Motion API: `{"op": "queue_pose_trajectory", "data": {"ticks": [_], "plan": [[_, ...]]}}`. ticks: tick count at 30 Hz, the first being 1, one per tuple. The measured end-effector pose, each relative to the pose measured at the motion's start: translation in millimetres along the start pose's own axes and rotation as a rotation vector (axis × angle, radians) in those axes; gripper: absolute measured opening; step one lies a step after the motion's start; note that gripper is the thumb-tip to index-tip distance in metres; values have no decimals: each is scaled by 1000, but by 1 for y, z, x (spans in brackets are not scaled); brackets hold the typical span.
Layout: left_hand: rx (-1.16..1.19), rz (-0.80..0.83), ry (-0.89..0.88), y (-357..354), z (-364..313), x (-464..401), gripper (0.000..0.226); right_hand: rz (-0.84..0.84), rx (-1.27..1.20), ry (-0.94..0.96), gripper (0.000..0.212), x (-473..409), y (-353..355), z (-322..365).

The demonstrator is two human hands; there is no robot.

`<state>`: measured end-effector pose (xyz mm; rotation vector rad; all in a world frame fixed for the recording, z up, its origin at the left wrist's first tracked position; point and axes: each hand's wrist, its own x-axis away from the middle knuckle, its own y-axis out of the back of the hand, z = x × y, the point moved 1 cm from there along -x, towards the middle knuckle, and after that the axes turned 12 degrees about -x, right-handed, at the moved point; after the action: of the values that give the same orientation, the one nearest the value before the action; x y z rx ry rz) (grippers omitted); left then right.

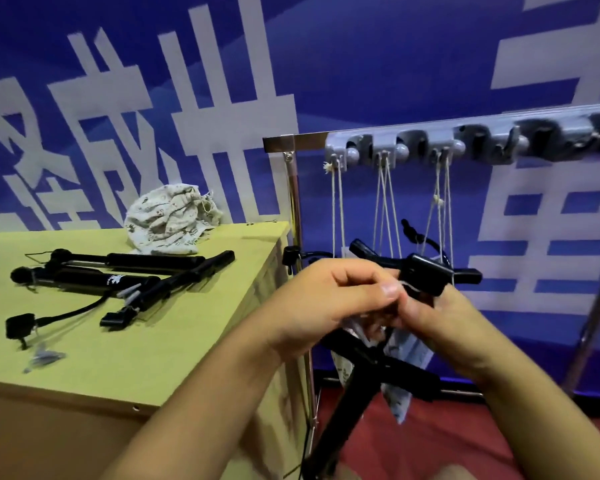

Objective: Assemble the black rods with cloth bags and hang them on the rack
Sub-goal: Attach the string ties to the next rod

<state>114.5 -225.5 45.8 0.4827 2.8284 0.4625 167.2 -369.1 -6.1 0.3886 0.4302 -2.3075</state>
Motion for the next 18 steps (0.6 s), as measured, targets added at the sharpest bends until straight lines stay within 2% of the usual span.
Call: {"op": "queue_pose_trajectory", "data": {"ticks": [2,3,5,6,10,16,18], "plan": [[-241,-12,-1,6,-11,7,14,86,-126,19,48,-7,-11,-1],[-392,-35,-3,10,-16,10,12,95,-221,15,52,-9,-16,-1],[-623,-121,-27,19,-21,15,10,0,-362,-17,60,-13,-24,-1],[-642,-182,-27,23,-21,17,10,-46,-363,-15,56,-14,-28,-2],[-393,-358,5,33,-7,29,24,-165,-338,18,32,-19,-45,-2],[-207,-499,-95,35,4,44,34,-275,-309,6,28,-14,-52,4],[-172,-525,-124,35,4,46,36,-281,-268,20,19,-11,-56,5]]}}
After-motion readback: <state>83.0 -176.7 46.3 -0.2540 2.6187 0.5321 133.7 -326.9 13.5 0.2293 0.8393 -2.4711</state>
